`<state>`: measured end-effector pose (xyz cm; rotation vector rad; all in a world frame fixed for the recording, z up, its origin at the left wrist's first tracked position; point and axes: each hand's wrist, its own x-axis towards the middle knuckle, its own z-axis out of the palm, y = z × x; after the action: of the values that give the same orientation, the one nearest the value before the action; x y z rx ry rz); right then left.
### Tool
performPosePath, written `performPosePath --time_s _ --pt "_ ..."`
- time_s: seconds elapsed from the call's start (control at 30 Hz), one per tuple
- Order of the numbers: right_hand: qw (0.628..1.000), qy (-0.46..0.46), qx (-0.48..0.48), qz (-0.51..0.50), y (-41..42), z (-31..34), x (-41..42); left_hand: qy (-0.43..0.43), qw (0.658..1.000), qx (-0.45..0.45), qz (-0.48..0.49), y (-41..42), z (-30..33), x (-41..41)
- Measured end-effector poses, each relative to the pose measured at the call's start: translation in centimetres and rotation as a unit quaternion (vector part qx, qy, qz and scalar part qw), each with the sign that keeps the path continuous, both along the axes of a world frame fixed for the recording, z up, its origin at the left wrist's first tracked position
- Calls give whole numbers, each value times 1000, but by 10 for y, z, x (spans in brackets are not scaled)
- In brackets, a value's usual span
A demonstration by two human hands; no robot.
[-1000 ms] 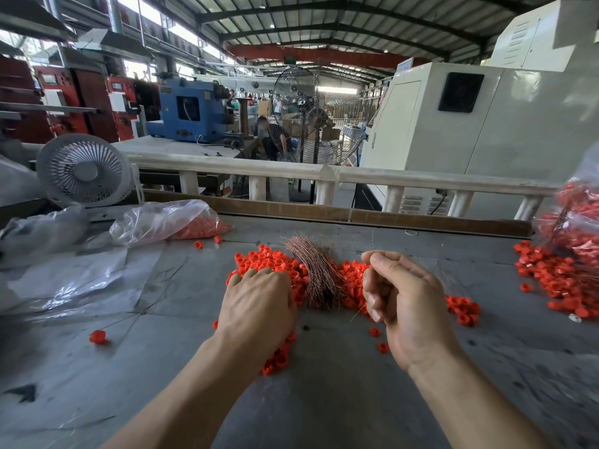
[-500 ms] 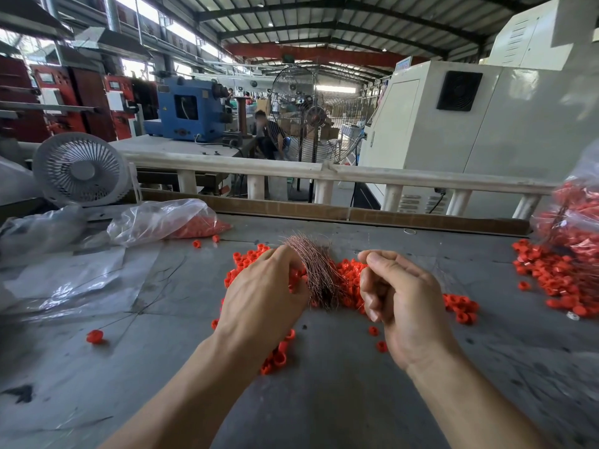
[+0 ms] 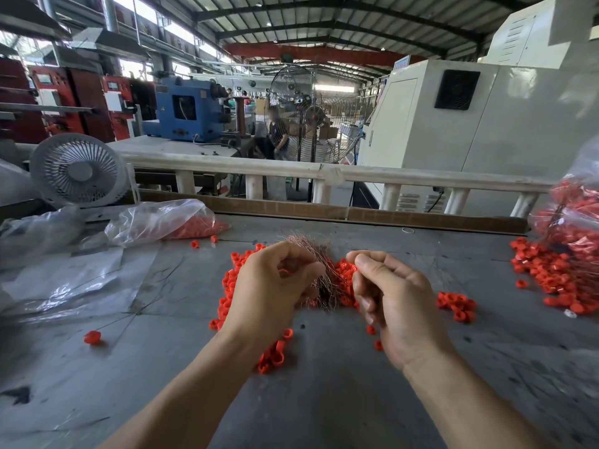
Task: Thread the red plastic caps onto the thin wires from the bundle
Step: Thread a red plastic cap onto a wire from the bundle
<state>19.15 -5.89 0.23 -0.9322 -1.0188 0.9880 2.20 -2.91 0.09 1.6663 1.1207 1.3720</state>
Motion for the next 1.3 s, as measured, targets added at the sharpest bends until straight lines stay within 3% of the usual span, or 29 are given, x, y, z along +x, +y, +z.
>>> performPosePath --time_s 0.17,0.23,0.53,1.3 --pt "999 -35 -7 2 -1 0 -3 -185 973 -103 -93 2 2 2" --pt "999 -46 -6 0 -2 -1 -4 -206 966 -118 -106 4 1 2" --pt "998 -65 18 -15 -4 0 -5 -138 982 -65 -109 1 5 0" --pt "985 -154 70 -35 -3 -5 -9 -151 981 -28 -118 0 1 6"
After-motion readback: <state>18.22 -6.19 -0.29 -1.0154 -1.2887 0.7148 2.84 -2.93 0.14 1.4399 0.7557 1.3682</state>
